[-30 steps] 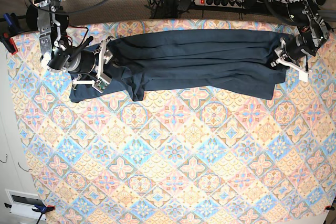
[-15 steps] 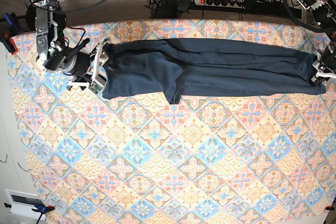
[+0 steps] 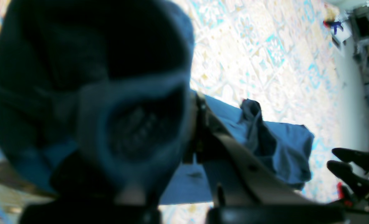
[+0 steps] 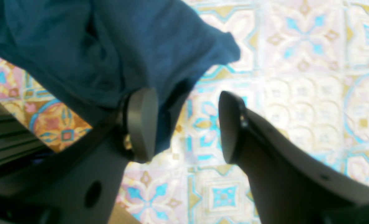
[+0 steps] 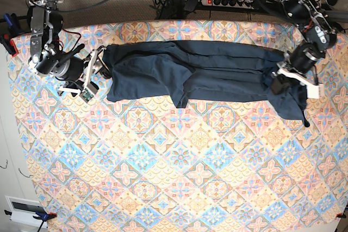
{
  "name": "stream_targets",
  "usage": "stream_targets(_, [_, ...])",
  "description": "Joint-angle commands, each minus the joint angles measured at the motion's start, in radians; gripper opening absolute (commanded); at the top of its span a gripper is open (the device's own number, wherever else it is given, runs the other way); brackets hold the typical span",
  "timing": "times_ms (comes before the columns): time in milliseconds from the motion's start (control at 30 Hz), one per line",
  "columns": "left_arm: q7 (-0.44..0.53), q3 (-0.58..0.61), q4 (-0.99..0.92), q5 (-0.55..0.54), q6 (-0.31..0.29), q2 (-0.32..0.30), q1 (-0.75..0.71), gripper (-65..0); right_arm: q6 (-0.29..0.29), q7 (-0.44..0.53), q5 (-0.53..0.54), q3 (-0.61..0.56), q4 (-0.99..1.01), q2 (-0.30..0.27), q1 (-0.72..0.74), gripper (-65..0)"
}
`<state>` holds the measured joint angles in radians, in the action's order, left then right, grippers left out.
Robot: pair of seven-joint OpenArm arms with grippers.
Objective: Layout the t-shirt on the table in an organized manner, then fold the t-shirt properly
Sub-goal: 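Grasp the strip end with the left gripper and fold it toward the middle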
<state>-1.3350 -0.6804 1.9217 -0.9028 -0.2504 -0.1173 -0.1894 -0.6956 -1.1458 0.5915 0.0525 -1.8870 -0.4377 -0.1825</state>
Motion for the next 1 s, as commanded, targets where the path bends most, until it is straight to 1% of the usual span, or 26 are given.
stream_targets(0, [0.015, 0.018, 0.02, -0.029, -0.005, 0.014, -0.005, -65.0, -0.003, 0.019, 0.014, 0.02, -0.018, -0.017, 0.013, -35.1])
stream_targets(133, [0.021, 0.066, 0.017, -0.026, -0.005, 0.074, -0.042, -65.0, -0.003, 0.019, 0.015, 0.047, -0.018, -0.017, 0.016, -35.1])
stream_targets(233, [0.021, 0.07, 0.015, -0.023, -0.005, 0.123, -0.043, -65.0, -0.003, 0.019, 0.015, 0.074, -0.018, -0.017, 0.016, -35.1])
stream_targets(333, [0.021, 0.072, 0.012, -0.023, -0.005, 0.141, -0.063, -65.0, -0.003, 0.019, 0.015, 0.089, -0.018, -0.017, 0.016, -35.1])
stream_targets(467, [0.021, 0.107, -0.047, -0.023, -0.005, 0.14, -0.065, -65.0, -0.003, 0.019, 0.015, 0.109, -0.016, -0.019, 0.016, -35.1])
stream_targets(600, [0.019, 0.189, -0.084, -0.025, -0.005, 0.138, -0.063, -65.0, -0.003, 0.019, 0.015, 0.114, -0.016, -0.019, 0.016, -35.1])
stream_targets(700, [0.018, 0.242, -0.087, -0.032, -0.005, 0.115, -0.063, -65.0, -0.003, 0.019, 0.015, 0.114, -0.016, -0.019, 0.016, -35.1])
stream_targets(733, [0.016, 0.252, -0.084, -0.034, -0.005, 0.115, -0.063, -64.1, -0.003, 0.019, 0.015, 0.114, -0.016, -0.019, 0.016, -35.1])
stream_targets(800, [0.012, 0.255, -0.058, -0.048, -0.005, 0.11, -0.069, -58.5, -0.003, 0.019, 0.015, 0.114, -0.016, -0.019, 0.018, -35.1])
stream_targets(867, [-0.008, 0.255, -0.035, -0.103, -0.005, 0.103, -0.08, -50.8, -0.003, 0.019, 0.015, 0.114, -0.016, -0.02, 0.018, -35.1])
stream_targets(967, [-0.042, 0.248, -0.008, -0.203, -0.007, 0.051, -0.089, -37.6, -0.003, 0.019, 0.015, 0.114, -0.016, -0.022, 0.018, -35.1])
